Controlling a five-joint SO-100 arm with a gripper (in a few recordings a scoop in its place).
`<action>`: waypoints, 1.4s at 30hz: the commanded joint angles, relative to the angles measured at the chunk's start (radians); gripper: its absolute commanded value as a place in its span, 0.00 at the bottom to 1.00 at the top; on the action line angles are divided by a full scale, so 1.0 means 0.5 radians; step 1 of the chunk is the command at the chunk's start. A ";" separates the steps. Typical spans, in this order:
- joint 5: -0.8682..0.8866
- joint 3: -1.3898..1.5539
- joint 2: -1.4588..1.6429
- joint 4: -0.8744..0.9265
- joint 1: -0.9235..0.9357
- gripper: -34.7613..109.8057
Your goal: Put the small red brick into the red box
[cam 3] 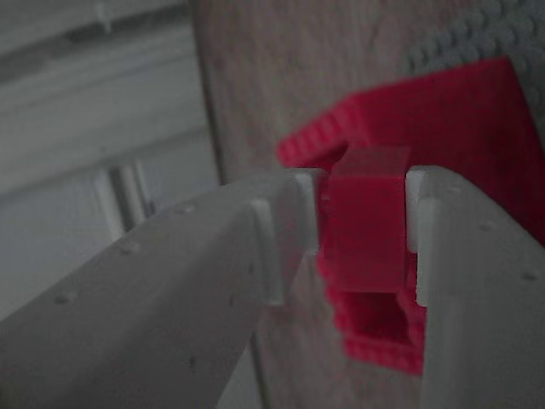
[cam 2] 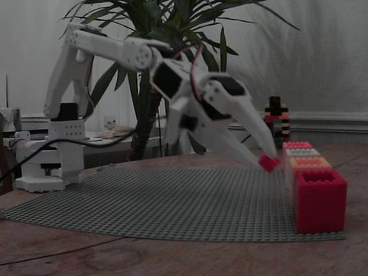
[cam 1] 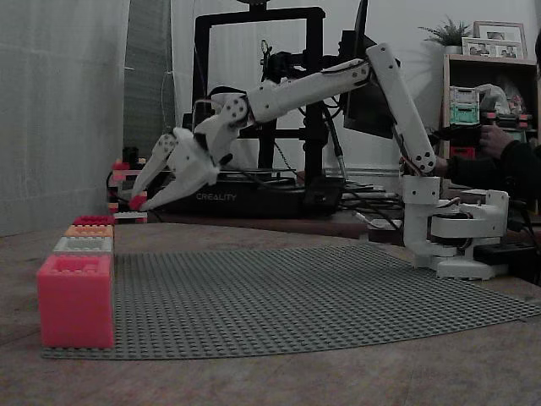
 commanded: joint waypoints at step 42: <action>0.046 -0.227 0.580 0.322 -0.242 0.24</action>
